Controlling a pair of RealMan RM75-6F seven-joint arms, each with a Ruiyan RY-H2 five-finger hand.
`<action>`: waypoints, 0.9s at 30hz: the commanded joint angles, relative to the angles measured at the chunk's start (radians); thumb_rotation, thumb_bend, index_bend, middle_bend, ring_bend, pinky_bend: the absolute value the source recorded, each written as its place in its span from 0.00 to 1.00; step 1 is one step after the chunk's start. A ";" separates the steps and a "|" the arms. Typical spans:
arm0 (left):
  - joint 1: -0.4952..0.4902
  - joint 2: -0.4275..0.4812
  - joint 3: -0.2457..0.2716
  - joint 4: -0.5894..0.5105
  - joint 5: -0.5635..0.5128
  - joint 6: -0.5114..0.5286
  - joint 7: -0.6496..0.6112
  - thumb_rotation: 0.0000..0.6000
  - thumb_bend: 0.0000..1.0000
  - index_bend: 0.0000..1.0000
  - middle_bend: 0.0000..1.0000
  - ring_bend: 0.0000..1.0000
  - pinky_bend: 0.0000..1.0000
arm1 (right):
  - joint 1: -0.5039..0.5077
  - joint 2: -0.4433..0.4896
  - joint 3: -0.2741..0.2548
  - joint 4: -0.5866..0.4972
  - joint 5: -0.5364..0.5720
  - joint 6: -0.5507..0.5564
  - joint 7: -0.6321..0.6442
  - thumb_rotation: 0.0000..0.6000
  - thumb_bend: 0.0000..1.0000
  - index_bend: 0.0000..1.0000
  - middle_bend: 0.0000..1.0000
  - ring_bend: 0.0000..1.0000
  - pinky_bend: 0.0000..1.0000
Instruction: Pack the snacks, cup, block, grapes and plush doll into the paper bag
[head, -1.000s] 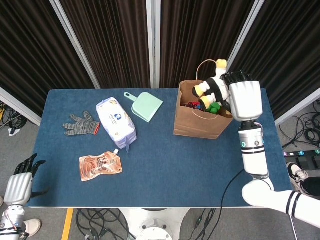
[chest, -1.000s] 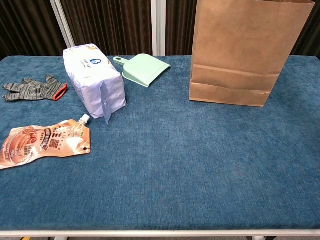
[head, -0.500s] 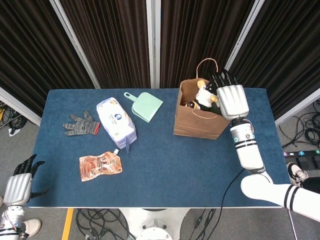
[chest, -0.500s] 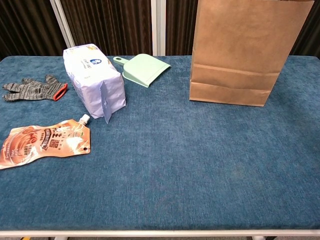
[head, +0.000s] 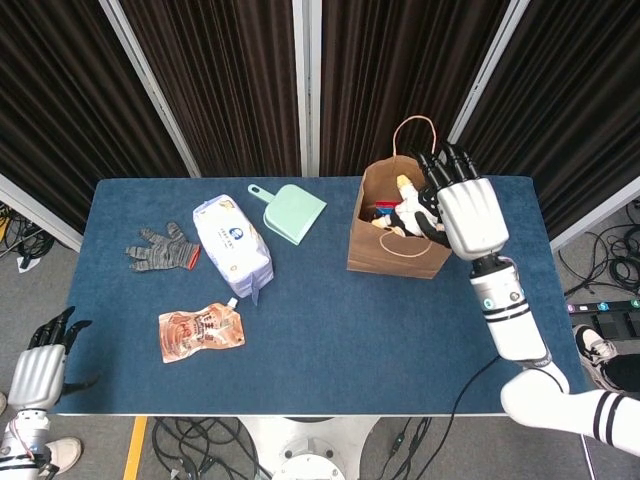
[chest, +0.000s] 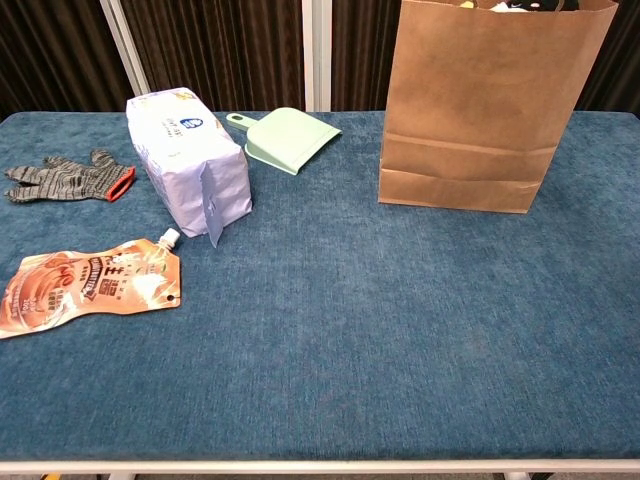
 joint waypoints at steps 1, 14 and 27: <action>-0.002 0.003 -0.001 -0.006 0.002 0.002 0.007 1.00 0.12 0.27 0.16 0.11 0.13 | -0.087 0.056 -0.100 -0.068 -0.268 0.080 0.205 1.00 0.22 0.01 0.23 0.03 0.17; 0.002 0.013 -0.002 -0.020 0.005 0.018 0.016 1.00 0.12 0.27 0.16 0.11 0.13 | -0.273 0.084 -0.353 0.004 -0.640 0.260 0.365 1.00 0.22 0.23 0.34 0.19 0.40; -0.005 -0.010 -0.025 0.021 0.042 0.076 0.021 1.00 0.12 0.27 0.16 0.11 0.13 | -0.551 0.033 -0.451 0.123 -0.499 0.436 0.294 1.00 0.24 0.06 0.19 0.03 0.17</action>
